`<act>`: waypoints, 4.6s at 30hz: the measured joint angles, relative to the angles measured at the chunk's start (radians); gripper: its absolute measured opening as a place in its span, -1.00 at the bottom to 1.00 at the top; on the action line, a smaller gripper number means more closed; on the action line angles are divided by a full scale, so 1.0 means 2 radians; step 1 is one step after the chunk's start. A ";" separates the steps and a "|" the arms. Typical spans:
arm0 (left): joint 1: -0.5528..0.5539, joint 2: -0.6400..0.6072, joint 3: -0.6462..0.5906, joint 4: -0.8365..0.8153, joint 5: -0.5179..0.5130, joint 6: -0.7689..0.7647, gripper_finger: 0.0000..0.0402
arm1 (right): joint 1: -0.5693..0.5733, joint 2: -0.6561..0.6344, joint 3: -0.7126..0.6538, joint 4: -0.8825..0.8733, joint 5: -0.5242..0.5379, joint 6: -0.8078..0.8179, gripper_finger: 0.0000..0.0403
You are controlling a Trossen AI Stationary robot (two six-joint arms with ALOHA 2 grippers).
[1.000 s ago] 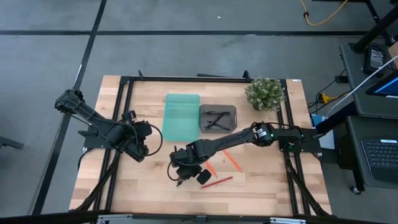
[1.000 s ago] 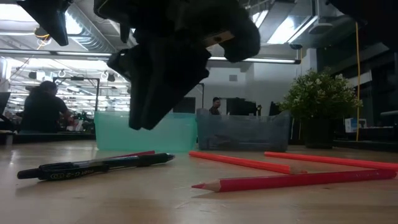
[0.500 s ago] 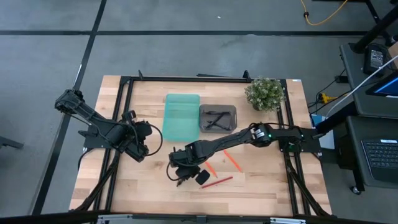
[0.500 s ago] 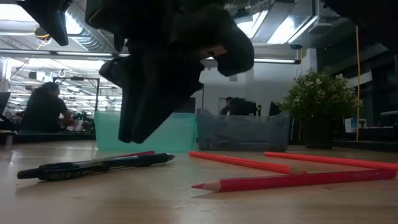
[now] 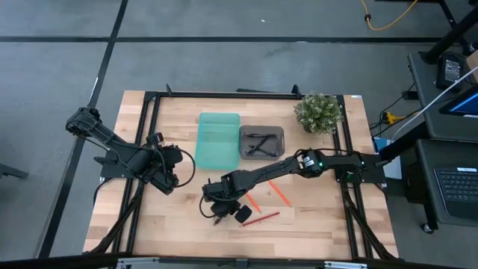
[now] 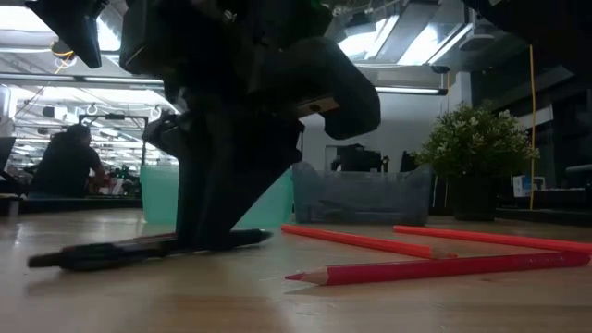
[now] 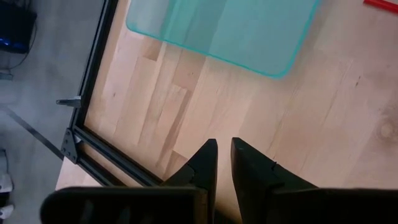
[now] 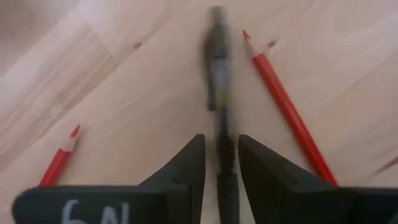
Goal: Sort pens & pencils
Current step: Put the black pen into the black bin
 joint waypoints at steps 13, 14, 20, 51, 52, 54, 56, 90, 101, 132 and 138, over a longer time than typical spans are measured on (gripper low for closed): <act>0.000 0.000 0.000 0.000 0.000 0.000 -0.79 | 0.000 0.000 0.000 0.001 0.000 0.011 -0.55; 0.000 0.000 0.000 0.000 0.000 0.000 -0.79 | 0.000 0.000 0.000 0.001 0.001 0.014 -0.57; 0.000 0.000 0.000 0.000 0.000 0.000 -0.79 | 0.000 0.000 0.000 0.000 0.001 0.016 -0.79; 0.000 0.000 0.000 0.000 0.000 -0.001 -0.79 | 0.002 -0.001 0.001 -0.024 0.003 0.078 -0.89; 0.000 0.000 0.000 0.000 0.000 -0.001 -0.79 | 0.002 -0.001 0.001 -0.026 0.003 0.081 -0.89; 0.000 0.000 0.000 0.000 0.000 -0.001 -0.79 | 0.002 -0.001 0.006 -0.038 0.008 0.083 -0.89; 0.000 0.000 0.000 0.000 0.000 -0.001 -0.79 | 0.003 -0.001 0.011 -0.050 0.013 0.083 -0.89; 0.000 0.000 0.000 0.001 0.000 -0.004 -0.79 | 0.004 0.000 0.030 -0.080 0.016 0.111 -0.66; 0.000 0.000 0.000 0.001 -0.004 -0.004 -0.79 | 0.003 -0.020 0.030 -0.081 0.011 0.111 -0.67; 0.000 0.000 0.000 0.006 -0.004 -0.002 -0.79 | 0.035 -0.029 0.030 -0.132 0.079 -0.061 -0.67; 0.000 0.000 0.000 0.006 -0.004 -0.002 -0.79 | 0.035 -0.028 0.030 -0.129 0.079 -0.065 -0.67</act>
